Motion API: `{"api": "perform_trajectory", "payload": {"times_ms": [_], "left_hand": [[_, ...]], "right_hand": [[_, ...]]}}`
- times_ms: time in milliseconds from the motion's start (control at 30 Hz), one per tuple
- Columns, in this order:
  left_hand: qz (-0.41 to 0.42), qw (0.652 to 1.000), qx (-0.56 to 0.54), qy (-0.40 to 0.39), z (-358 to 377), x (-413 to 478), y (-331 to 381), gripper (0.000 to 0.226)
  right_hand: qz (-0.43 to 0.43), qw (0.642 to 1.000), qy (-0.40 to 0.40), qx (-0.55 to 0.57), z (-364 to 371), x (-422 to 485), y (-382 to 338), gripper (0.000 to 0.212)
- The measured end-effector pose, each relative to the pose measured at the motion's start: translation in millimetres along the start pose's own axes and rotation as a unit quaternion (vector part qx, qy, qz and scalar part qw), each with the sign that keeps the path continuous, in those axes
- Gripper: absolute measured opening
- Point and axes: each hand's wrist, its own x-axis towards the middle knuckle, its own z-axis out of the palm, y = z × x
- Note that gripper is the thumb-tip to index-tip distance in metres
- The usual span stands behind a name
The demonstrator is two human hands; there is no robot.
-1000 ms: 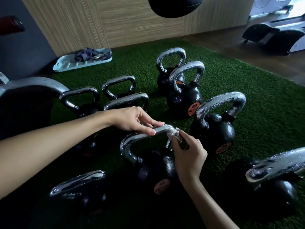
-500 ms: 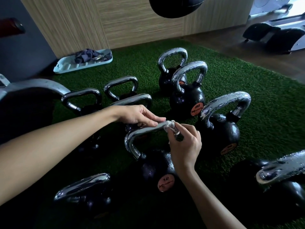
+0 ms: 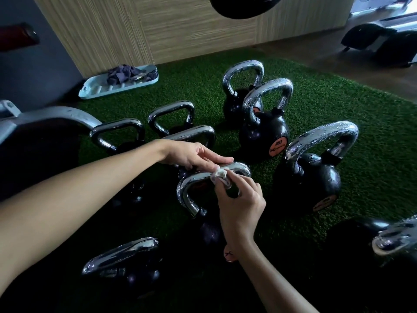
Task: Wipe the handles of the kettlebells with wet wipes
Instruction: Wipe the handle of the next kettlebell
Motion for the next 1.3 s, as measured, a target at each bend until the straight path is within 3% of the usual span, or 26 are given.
{"api": "perform_trajectory", "payload": {"times_ms": [100, 200, 300, 433, 633, 833, 1000, 1300], "left_hand": [[-0.017, 0.994, 0.056, -0.090, -15.5, -4.8, 0.9, 0.063], [-0.036, 0.991, 0.012, -0.125, -22.3, -6.4, -0.9, 0.068], [-0.040, 0.990, -0.085, -0.110, -20.1, -2.2, -11.8, 0.066], [-0.037, 0.983, -0.150, -0.095, -19.0, 1.4, -21.1, 0.061], [-0.029, 0.986, -0.128, -0.103, -19.6, -5.1, -23.2, 0.062], [-0.021, 0.989, -0.107, -0.098, -15.5, -11.9, -22.8, 0.063], [-0.027, 0.993, -0.090, -0.077, -14.3, -18.5, -24.3, 0.064], [0.004, 0.996, -0.062, -0.065, -8.0, -20.7, -22.7, 0.061]], "right_hand": [[-0.003, 1.000, -0.015, -0.003, 2.3, -4.9, -2.0, 0.030], [0.018, 1.000, -0.016, 0.000, 2.2, -0.7, 1.0, 0.031], [0.009, 1.000, -0.025, -0.001, 10.1, -4.2, -5.7, 0.028], [-0.071, 0.994, -0.078, -0.003, 29.5, -27.7, -20.0, 0.025], [-0.099, 0.994, -0.049, -0.016, 30.2, -25.0, -13.6, 0.024], [-0.229, 0.964, -0.120, -0.057, 34.6, -47.7, -11.6, 0.019], [-0.194, 0.963, -0.168, -0.078, 24.1, -58.2, -0.8, 0.019], [-0.229, 0.940, -0.218, -0.130, 9.7, -52.9, -1.7, 0.019]]}}
